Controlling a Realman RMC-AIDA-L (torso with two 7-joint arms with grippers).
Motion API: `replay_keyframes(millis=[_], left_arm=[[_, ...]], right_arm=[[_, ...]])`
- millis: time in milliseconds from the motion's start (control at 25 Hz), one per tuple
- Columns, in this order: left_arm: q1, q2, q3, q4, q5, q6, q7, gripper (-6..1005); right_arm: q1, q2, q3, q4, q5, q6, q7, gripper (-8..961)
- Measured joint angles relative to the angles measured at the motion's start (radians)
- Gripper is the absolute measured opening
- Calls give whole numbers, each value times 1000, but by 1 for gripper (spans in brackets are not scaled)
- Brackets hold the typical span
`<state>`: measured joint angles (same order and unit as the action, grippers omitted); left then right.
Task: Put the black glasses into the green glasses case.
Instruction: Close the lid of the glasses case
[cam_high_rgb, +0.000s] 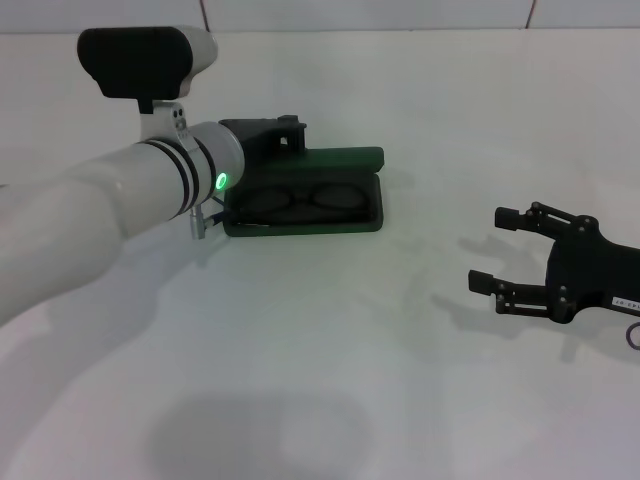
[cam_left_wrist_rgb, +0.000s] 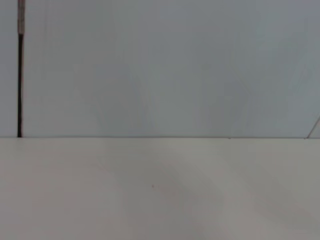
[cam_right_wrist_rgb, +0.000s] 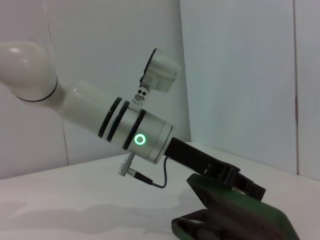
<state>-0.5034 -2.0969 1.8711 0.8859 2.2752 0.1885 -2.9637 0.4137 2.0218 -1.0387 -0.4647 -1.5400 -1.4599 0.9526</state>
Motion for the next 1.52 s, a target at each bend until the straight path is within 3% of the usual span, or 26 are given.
replay_keyframes(millis=[680,1160,1520], left_arm=[[35,0,72,23,9,-66,2,-1],[67,0,76,21,7,-71,2,-1],[82,0,126,13,9,-146,2,-1]], right_arm=[[6,0,0,0,0,20,0,872],[14,0,0,0,0,32,0,872],[23,1,0,0,0,40,0,872]])
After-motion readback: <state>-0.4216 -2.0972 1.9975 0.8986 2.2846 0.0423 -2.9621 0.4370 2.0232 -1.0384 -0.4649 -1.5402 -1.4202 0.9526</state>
